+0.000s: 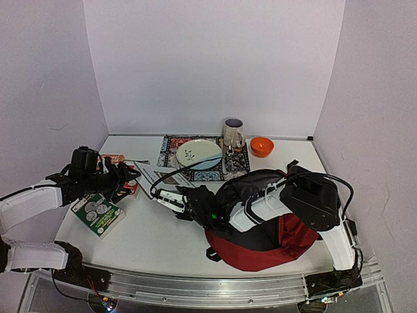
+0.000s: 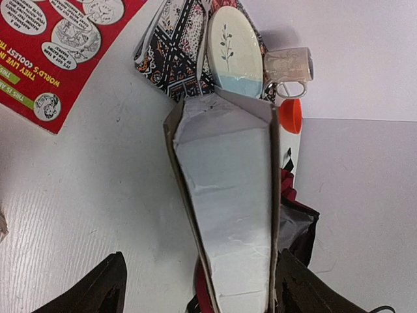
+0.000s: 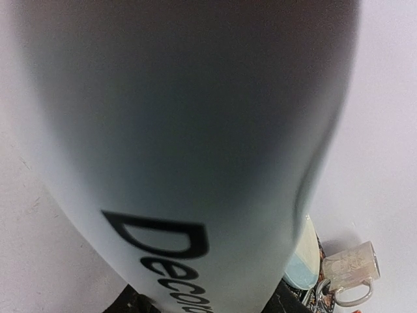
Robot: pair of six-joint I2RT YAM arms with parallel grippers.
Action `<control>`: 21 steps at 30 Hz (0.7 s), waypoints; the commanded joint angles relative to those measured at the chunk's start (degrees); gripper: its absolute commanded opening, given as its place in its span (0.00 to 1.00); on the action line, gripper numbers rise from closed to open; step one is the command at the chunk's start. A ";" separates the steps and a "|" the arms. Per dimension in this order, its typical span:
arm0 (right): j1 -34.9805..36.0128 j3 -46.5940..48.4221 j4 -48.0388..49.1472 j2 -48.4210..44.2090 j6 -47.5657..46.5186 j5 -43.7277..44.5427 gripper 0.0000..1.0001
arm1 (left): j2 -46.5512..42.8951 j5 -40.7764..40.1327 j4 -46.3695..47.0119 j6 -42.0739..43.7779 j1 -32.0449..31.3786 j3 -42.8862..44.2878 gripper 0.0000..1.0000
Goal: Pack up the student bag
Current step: Pass from the left arm to the right, then pass from the right arm to the left
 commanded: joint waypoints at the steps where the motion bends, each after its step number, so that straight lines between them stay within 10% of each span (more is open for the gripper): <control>1: 0.53 1.13 1.91 -1.43 -0.76 1.93 0.42 | 1.86 2.12 1.34 0.76 0.04 3.78 0.81; 12: 0.99 1.79 1.91 -0.93 -1.68 2.48 0.42 | 8.50 4.99 10.36 -2.42 -0.03 2.70 0.80; 21: 1.38 2.43 1.91 -0.46 -2.39 3.15 0.43 | 11.38 5.48 13.61 -2.95 -0.60 2.54 0.59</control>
